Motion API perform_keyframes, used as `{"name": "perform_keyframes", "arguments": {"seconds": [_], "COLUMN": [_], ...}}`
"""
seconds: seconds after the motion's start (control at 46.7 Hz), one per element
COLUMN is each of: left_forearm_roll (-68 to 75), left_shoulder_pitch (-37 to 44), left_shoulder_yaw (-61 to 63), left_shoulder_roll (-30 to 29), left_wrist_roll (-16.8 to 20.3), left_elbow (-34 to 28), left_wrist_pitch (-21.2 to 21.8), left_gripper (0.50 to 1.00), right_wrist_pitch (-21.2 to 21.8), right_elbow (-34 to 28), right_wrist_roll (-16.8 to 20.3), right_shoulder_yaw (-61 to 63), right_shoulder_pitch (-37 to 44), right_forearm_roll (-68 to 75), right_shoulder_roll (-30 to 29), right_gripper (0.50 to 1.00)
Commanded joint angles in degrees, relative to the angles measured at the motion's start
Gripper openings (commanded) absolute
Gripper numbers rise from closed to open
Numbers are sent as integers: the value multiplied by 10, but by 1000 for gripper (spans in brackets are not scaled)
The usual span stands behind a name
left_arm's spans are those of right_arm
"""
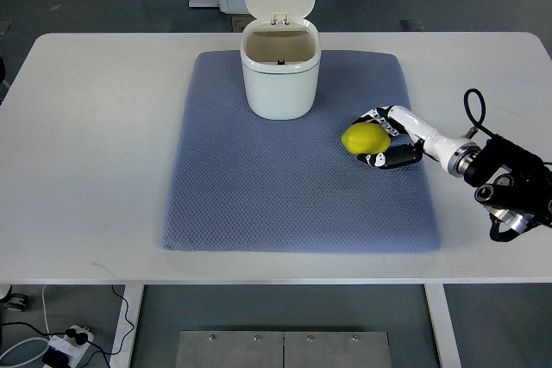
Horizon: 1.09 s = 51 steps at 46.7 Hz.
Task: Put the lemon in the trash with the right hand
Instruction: 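Close the right hand's fingers around the yellow lemon, then lift the lemon with the right hand and carry it above the bin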
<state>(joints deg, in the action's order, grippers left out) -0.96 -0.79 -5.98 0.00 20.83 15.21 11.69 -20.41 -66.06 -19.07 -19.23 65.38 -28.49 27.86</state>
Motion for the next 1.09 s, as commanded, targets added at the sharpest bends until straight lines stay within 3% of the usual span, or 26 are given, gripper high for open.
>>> {"name": "perform_keyframes", "arguments": {"seconds": [0.0,0.514,0.878,1.07], "left_forearm_roll": [1,1,1,0], "left_shoulder_pitch": [0,0,0,0], "left_shoulder_yaw": [0,0,0,0], "left_shoulder_roll": [0,0,0,0], "left_wrist_roll": [0,0,0,0], "left_elbow": [0,0,0,0], "left_wrist_pitch": [0,0,0,0], "left_gripper": [1000,1000,1000,1000], "right_wrist_pitch": [0,20,115,132], "right_elbow": [0,-25,-18,-8], "right_wrist_roll": [0,-7,-5,7], "right_shoulder_yaw": [-2,8,117,118], "right_shoulder_pitch": [0,36,59,77], "right_forearm_roll": [1,81,173,199], "right_shoulder_roll": [-1,21,88,92], "right_gripper": [500,500,500,500]}}
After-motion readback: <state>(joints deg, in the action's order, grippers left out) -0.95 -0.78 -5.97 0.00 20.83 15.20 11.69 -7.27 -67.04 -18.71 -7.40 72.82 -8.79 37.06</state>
